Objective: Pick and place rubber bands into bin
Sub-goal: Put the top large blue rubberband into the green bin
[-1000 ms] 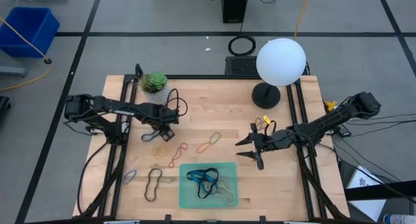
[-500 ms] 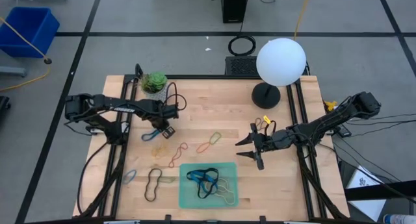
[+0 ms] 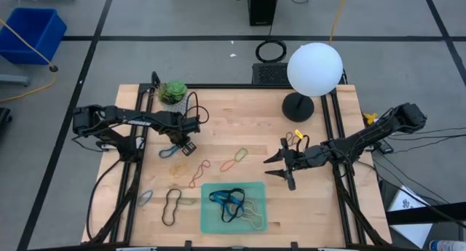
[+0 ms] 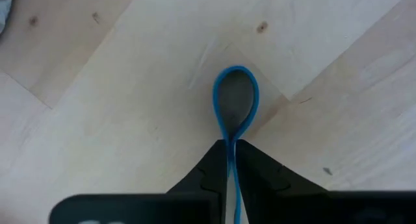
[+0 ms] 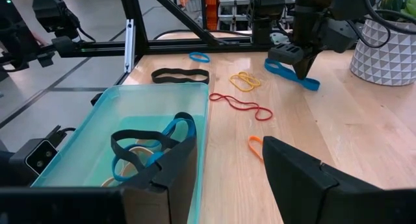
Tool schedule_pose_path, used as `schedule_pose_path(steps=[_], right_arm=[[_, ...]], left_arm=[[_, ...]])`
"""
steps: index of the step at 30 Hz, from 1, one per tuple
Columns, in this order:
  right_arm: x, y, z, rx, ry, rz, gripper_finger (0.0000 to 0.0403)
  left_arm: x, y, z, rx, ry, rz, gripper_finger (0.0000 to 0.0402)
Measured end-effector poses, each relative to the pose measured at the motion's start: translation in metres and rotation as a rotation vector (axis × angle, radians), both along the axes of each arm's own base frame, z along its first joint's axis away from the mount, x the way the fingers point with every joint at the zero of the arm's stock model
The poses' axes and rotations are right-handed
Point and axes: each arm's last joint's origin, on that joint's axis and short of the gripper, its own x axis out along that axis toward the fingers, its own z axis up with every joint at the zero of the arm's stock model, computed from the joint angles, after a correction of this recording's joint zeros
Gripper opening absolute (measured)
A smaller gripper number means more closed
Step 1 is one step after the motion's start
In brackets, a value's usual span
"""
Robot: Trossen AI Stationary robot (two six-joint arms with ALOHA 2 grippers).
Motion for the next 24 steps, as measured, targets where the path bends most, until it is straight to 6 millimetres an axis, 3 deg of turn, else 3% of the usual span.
schedule_pose_path(steps=[14, 24], right_arm=[[0.0, 0.0, 0.0, 0.008, 0.001, -0.002, 0.0171], [0.0, 0.0, 0.0, 0.008, 0.002, -0.001, 0.0171]], left_arm=[[0.0, 0.0, 0.0, 0.0, 0.0, 0.003, 0.0126], [0.007, 0.001, -0.017, -0.032, 0.056, -0.033, 0.0132]])
